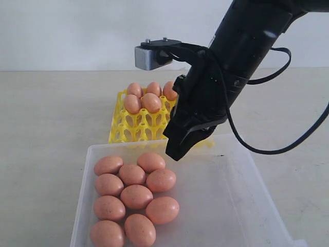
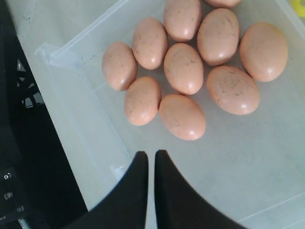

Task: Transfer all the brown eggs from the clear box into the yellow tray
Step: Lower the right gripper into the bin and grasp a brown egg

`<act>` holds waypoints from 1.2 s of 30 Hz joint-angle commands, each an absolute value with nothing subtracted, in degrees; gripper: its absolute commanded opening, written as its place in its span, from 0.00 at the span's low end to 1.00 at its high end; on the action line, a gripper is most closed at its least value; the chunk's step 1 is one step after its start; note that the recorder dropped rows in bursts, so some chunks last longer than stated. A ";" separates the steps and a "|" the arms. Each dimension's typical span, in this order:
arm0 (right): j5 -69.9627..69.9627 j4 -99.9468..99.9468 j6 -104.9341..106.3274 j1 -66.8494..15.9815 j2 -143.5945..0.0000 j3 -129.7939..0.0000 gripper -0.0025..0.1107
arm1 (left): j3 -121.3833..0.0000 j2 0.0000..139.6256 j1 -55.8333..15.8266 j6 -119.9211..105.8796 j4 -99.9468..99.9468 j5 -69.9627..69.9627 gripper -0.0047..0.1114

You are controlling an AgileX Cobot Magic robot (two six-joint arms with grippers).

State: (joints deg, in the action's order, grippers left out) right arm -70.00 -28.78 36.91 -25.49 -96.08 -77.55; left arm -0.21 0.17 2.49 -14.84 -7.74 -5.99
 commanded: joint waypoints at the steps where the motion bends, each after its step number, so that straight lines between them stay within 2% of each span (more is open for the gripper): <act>1: -69.96 -28.58 38.66 -25.36 -96.63 -77.60 0.02 | 0.00 0.00 2.11 -15.00 -7.90 -5.78 0.08; 13: -69.96 -29.50 41.47 -25.36 -97.84 -77.60 0.02 | 0.00 0.00 2.11 -15.00 -7.90 -5.79 0.08; 20: -69.96 -29.48 59.73 -25.36 -97.84 -71.93 0.03 | 0.00 0.00 2.11 -15.00 -7.90 -5.79 0.08; 23: -69.96 -30.34 68.30 -25.36 -97.84 -66.90 0.10 | 0.00 0.00 2.11 -15.00 -7.90 -5.79 0.08; 30: -63.54 -33.95 71.10 -26.99 -97.84 -59.57 0.49 | 0.00 0.00 2.11 -15.00 -7.90 -5.79 0.08; 36: -61.25 -33.05 72.52 -31.52 -97.84 -59.57 0.51 | 0.00 0.00 2.11 -15.00 -7.90 -5.79 0.08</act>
